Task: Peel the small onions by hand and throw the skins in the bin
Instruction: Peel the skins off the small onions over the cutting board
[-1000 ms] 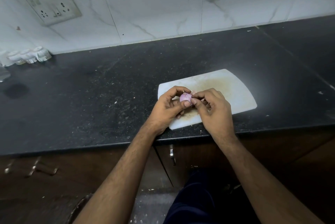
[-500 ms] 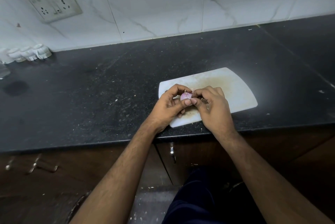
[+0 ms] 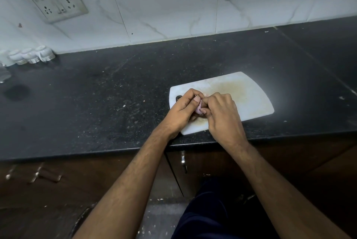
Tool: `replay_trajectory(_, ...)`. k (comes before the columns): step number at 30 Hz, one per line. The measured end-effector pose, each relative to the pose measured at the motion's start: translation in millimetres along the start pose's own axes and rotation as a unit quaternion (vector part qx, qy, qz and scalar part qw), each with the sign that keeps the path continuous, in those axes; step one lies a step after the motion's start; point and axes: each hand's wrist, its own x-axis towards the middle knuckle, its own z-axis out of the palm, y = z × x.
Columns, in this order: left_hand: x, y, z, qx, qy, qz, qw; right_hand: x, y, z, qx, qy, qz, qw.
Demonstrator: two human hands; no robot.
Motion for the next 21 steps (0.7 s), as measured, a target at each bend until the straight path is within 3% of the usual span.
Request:
replay_trajectory(7,2.2,-1.8,-4.4,-0.16,0.074,-0.008,0.984,0.1,-1.4,-1.8,0.025,-0.038,-0.042,0.998)
replay_trajectory(10,1.9,-2.9,-3.7,-0.149,0.077,-0.003,0.986,2.3,4.6,-2.2,0.124,0.007,0.033,0.992)
replay_trajectory(15,-0.5,-0.4,-2.9,-0.119,0.072,-0.002,0.99,5.3,5.2,-4.4,0.182,0.048,0.148,0.971)
replay_trajectory(21,-4.1,1.7,0.5,-0.077,0.053,-0.002,0.996,3.4,5.0,-5.5,0.199,0.068,0.135,0.968)
